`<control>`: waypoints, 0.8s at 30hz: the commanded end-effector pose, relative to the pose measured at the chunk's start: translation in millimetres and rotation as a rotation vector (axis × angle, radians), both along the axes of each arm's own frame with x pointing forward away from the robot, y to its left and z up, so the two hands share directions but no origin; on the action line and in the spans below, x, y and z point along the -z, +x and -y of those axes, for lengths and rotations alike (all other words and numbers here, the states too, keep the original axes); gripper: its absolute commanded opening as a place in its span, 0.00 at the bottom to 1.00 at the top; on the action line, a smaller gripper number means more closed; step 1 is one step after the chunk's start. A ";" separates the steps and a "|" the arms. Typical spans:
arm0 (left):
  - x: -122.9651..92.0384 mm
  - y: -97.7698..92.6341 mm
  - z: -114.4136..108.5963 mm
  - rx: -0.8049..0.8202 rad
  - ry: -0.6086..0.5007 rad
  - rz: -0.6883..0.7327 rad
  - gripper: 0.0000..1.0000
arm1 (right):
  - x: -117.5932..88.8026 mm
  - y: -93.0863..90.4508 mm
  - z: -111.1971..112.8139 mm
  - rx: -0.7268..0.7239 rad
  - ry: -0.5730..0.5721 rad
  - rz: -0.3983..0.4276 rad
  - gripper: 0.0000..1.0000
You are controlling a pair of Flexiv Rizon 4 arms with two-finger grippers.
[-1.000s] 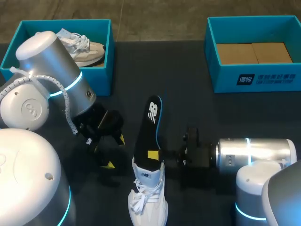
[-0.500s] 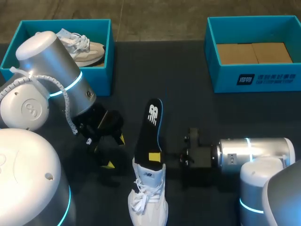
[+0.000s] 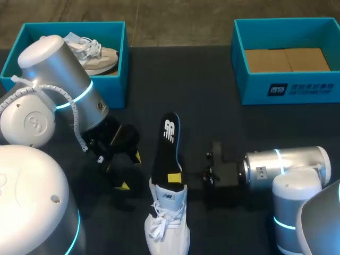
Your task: Take the shoe out of the shoebox, open the shoe tongue, remove and reinsert the insole, then place the shoe into the shoebox
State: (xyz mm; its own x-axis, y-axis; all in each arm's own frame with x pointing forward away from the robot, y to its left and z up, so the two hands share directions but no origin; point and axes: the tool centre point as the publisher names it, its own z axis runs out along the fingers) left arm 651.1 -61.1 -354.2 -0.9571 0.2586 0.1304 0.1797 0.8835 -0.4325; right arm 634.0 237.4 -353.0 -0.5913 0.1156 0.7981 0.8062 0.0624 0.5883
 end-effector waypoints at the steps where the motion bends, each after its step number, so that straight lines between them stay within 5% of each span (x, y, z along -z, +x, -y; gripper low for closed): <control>1: 0.7 -0.5 -0.4 0.000 0.000 0.001 1.00 | 4.0 0.1 -3.4 -0.010 0.001 0.006 0.00; 24: 0.7 -0.5 -0.4 0.000 0.000 0.001 1.00 | -3.0 0.2 -5.6 -0.011 0.016 0.063 0.06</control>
State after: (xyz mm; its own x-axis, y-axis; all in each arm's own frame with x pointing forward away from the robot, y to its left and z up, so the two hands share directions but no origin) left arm 651.1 -61.1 -354.2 -0.9572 0.2585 0.1304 0.1797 0.8836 -0.4325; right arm 636.5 240.9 -348.5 -0.6410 0.0912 0.7621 0.7675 0.0651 0.6378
